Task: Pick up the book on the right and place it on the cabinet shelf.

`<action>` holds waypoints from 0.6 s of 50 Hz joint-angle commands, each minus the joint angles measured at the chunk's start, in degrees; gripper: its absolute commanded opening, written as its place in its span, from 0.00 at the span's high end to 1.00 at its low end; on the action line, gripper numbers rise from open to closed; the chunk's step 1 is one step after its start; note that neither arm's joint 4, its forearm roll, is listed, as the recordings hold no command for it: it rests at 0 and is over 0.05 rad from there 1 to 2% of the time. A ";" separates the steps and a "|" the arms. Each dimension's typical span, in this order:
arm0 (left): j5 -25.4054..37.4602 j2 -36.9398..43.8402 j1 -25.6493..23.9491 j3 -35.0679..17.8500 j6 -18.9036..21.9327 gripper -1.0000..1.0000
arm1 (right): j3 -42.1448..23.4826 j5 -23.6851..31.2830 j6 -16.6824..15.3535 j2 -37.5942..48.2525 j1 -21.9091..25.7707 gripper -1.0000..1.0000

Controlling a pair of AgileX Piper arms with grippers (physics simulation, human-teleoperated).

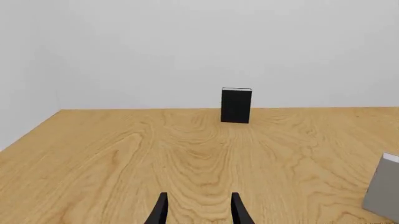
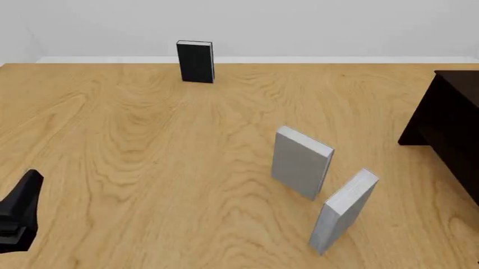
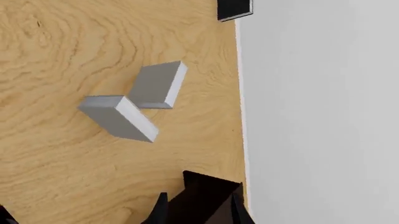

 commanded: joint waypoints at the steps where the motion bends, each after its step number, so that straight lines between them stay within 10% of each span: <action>1: -0.02 -0.15 -0.32 0.05 0.52 0.00 | -0.01 2.36 -7.27 5.60 3.20 0.00; 8: -0.06 -0.11 -0.34 0.06 0.62 0.00 | 2.99 2.36 -8.48 10.00 10.13 0.00; 16: -0.14 0.00 -0.48 0.10 0.77 0.00 | 5.76 2.36 -15.96 11.74 7.08 0.00; 30: -0.15 0.03 -0.61 0.16 0.92 0.00 | 3.61 2.36 -18.50 15.92 7.22 0.00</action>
